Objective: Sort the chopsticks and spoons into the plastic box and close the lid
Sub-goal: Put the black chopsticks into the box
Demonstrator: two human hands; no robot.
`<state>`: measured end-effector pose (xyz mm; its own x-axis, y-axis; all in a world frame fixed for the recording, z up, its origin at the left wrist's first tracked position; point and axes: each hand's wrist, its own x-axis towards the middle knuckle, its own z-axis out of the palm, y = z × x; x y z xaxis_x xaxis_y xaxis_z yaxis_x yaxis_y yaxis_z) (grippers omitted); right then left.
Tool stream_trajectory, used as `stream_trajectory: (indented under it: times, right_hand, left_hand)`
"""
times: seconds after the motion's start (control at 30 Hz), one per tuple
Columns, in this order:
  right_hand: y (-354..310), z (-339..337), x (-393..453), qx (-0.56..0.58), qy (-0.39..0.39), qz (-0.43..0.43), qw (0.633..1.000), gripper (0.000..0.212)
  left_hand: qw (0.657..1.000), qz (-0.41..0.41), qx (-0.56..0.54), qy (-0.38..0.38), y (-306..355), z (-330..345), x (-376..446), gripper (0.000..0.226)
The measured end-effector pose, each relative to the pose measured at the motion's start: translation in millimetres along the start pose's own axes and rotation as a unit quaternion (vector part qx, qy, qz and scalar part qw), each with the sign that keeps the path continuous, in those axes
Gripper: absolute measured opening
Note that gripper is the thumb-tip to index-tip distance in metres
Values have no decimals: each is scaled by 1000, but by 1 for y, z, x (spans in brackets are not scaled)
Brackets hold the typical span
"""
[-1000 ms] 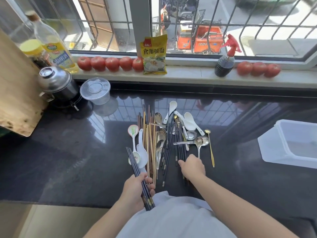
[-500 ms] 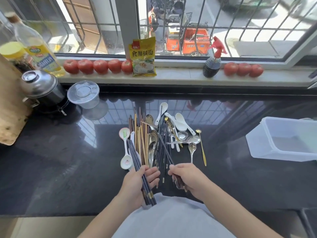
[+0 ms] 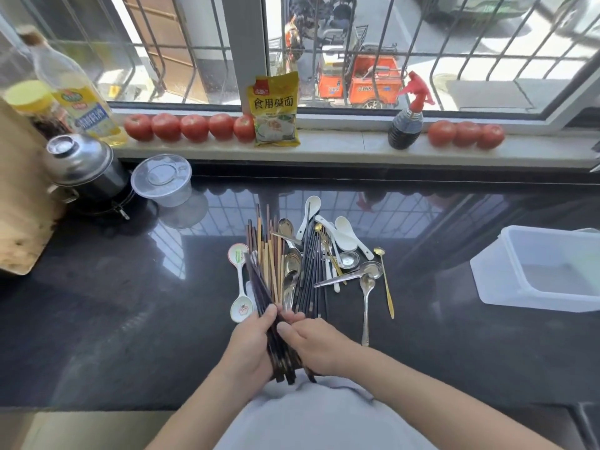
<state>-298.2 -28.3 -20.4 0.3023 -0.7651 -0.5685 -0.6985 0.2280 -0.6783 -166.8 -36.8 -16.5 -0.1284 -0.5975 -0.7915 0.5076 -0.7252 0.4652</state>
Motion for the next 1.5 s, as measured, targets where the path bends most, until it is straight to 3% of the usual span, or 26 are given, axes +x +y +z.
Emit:
stream_trajectory:
  times: [0.07,0.1,0.17,0.2,0.27,0.33,0.37,0.4,0.47,0.5,0.53,0.67,0.8,1.0,1.13,1.33,1.5]
  right_hand:
    - [-8,-6,3,176,54,82,979,59]
    - [-10,-9,6,306,91,148,936,61]
    - [-16,-13,16,554,112,248,787,61]
    - [-22,-14,19,620,102,270,729,62]
    - [-38,-11,29,673,114,250,687,61]
    - [-50,-10,35,659,134,218,707,62]
    - [-49,-11,36,625,130,201,743,60]
    - [-41,-11,36,547,130,189,805,55]
    - [-3,-13,36,241,177,187,936,35]
    - [18,-13,35,83,200,200,956,29]
    - [34,-13,31,-3,207,228,951,30]
    - [59,-3,29,-88,194,279,936,59]
    - [56,-5,43,-100,181,262,943,39]
    - [64,-6,43,-160,185,270,931,40]
    - [72,-2,38,-203,197,257,924,21]
    - [83,-1,27,-270,153,266,913,19]
    - [101,-6,14,-338,120,173,917,18]
  left_hand:
    - [991,65,-96,66,15,-1,12,20]
    - [980,99,-148,89,25,-2,18,19]
    - [965,145,-196,96,36,3,23,15]
    - [967,153,-182,90,35,11,22,13]
    - [979,154,-97,87,19,31,19,14]
    - [983,154,-3,97,5,43,19,13]
    - [984,150,17,95,4,41,20,13]
    - [986,144,18,83,7,34,21,12]
    - [990,127,-4,66,13,9,20,17]
    - [991,115,-10,74,13,-4,17,21]
    - [991,101,-9,86,11,-15,12,24]
    - [993,53,6,107,-8,-40,2,31]
    - [996,29,-12,86,-14,-40,3,23]
    - [999,24,0,40,-18,-34,-1,22]
    - [999,-10,42,23,-24,-35,-2,19]
    - [998,-15,60,13,-25,-30,0,11]
    - [997,-20,75,10,-26,-30,-1,12]
